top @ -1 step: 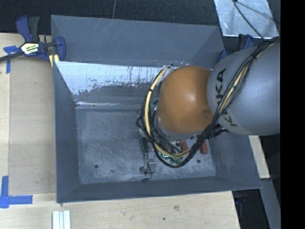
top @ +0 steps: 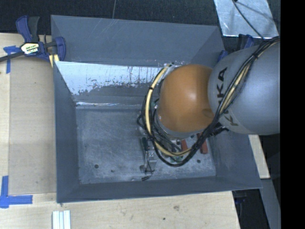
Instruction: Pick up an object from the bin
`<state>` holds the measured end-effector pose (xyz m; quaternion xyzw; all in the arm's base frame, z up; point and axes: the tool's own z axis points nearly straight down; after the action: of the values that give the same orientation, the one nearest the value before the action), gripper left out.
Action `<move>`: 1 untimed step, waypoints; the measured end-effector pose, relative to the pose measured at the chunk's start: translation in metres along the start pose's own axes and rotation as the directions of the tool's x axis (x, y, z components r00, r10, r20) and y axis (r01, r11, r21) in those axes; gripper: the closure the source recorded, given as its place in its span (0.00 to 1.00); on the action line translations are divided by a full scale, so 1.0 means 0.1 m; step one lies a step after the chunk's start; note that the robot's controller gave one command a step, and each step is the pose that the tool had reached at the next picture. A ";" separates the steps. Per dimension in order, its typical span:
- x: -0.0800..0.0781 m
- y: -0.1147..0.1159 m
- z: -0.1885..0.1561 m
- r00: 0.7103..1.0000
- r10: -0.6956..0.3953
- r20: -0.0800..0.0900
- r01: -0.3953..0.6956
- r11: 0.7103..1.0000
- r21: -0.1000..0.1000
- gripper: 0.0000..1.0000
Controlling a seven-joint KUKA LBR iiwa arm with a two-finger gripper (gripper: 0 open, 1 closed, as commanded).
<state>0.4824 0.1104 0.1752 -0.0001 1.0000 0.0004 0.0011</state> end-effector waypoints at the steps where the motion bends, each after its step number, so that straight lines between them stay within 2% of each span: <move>1: -0.32 -0.40 0.60 0.955 -0.298 0.007 0.298 0.955 0.001 0.00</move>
Offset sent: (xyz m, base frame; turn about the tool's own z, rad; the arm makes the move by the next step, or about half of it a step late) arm 0.0461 -0.0634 -0.0439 -0.5659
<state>0.5141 0.0706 0.1157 -0.1507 0.9886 0.0001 0.0046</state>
